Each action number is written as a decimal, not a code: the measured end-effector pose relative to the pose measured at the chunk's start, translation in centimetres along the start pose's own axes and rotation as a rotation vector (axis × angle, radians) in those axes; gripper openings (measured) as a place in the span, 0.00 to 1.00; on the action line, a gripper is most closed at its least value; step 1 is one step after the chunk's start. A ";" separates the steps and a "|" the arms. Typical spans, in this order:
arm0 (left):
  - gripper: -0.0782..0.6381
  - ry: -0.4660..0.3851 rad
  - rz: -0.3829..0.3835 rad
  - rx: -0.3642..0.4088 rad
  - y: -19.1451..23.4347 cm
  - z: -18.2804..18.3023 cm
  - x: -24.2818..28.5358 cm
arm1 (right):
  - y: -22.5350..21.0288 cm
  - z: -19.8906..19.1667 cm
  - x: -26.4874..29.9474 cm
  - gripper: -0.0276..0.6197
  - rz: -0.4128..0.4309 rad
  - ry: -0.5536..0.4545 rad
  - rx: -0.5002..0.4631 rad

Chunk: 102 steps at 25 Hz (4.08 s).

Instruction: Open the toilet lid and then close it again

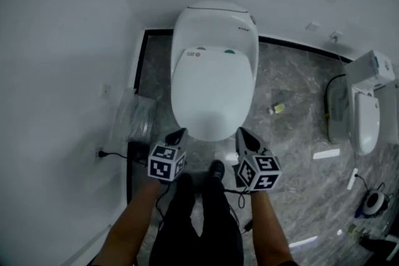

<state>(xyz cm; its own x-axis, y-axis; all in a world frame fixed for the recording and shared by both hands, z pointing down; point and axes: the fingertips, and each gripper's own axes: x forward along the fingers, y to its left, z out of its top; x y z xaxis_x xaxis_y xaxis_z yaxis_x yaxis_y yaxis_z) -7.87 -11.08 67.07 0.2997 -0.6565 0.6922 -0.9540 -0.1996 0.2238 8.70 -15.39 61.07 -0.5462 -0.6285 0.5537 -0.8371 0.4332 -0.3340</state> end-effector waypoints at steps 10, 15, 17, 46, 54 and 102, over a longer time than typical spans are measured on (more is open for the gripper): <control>0.18 0.021 0.065 -0.102 4.9 -6.9 5.7 | -4.0 -8.8 5.4 0.07 -0.025 0.067 0.057; 0.28 0.035 0.047 -0.175 6.2 -9.4 7.2 | -4.6 -12.2 7.4 0.20 -0.015 0.100 0.087; 0.36 0.044 0.053 -0.216 6.5 -10.4 7.5 | -4.9 -13.2 7.7 0.33 -0.008 0.104 0.110; 0.56 0.086 0.023 -0.243 4.8 -10.5 9.9 | -9.0 -14.7 9.4 0.39 -0.091 0.096 0.487; 0.51 0.100 -0.013 -0.120 4.1 -9.6 8.3 | -8.9 -13.4 8.4 0.33 -0.059 0.065 0.612; 0.12 -0.019 0.071 -0.003 0.1 4.9 0.5 | -3.7 -0.3 2.9 0.06 0.095 0.144 0.214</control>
<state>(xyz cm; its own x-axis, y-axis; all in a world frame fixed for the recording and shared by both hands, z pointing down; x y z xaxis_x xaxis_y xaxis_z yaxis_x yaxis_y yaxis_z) -7.86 -15.04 64.07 0.2309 -0.6824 0.6936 -0.9728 -0.1494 0.1769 10.28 -18.59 64.16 -0.6252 -0.4868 0.6100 -0.7782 0.3299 -0.5344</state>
